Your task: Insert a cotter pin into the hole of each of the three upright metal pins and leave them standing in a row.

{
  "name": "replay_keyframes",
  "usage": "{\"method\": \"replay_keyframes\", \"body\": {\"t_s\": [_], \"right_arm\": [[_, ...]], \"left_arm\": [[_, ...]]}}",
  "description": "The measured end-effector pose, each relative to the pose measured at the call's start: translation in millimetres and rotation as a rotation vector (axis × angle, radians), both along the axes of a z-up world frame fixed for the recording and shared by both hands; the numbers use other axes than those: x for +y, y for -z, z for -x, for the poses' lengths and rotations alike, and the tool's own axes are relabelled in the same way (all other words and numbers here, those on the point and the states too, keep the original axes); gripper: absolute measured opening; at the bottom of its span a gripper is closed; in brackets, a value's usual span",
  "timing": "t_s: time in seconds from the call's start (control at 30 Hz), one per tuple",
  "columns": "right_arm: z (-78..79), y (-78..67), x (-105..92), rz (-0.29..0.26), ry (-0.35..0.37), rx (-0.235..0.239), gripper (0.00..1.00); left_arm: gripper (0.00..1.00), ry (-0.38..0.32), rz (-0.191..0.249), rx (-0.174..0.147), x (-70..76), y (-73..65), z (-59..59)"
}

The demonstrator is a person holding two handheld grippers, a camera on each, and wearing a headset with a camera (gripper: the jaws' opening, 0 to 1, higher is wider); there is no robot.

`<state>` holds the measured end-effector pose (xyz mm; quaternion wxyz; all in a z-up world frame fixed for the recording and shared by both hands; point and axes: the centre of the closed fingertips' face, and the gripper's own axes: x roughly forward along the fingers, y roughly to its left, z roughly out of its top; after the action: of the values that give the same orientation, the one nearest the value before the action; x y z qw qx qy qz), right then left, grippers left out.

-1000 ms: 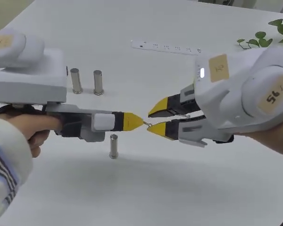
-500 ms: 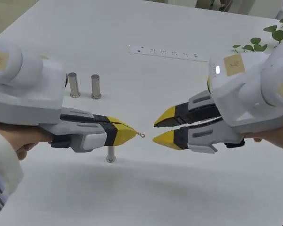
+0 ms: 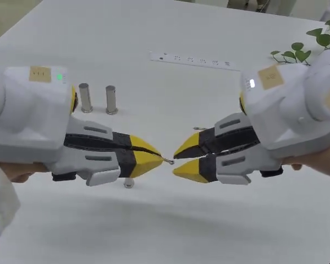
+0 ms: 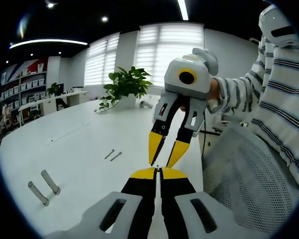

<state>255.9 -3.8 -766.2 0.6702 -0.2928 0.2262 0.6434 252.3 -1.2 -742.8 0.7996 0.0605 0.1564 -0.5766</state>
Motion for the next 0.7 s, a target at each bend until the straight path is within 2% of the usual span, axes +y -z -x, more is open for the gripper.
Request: {"method": "replay_keyframes", "body": {"t_s": [0.03, 0.1, 0.17, 0.2, 0.3, 0.47, 0.53, 0.7], "right_arm": [[0.7, 0.3, 0.4, 0.0, -0.003, 0.002, 0.14], [3.1, 1.0, 1.5, -0.002, -0.009, 0.01, 0.13], [5.2, 1.0, 3.3, -0.011, -0.012, 0.021, 0.12], [5.5, 1.4, 3.8, -0.013, -0.013, 0.024, 0.12], [6.6, 1.8, 5.3, -0.018, -0.015, 0.029, 0.1], [7.4, -1.0, 8.5, -0.04, -0.019, 0.04, 0.08], [8.2, -1.5, 9.0, -0.039, -0.025, 0.039, 0.06], [11.1, -0.9, 9.6, -0.025, -0.045, 0.036, 0.05]], "left_arm": [[0.0, 0.002, 0.005, 0.008, -0.2, -0.5, 0.7], [0.0, 0.0, 0.047, 0.032, -1.0, -5.9, 2.2], [0.0, 0.004, 0.041, 0.012, -0.5, -6.9, 2.5], [0.0, 0.005, 0.04, 0.013, -0.7, -7.0, 2.8], [0.0, -0.001, 0.073, 0.021, -1.6, -12.8, 2.5], [0.0, 0.02, 0.054, 0.014, -3.9, -11.5, 6.2], [0.0, 0.021, 0.034, 0.011, -3.9, -8.3, 6.7], [0.0, 0.026, 0.026, 0.016, -3.0, -5.5, 8.4]]}}
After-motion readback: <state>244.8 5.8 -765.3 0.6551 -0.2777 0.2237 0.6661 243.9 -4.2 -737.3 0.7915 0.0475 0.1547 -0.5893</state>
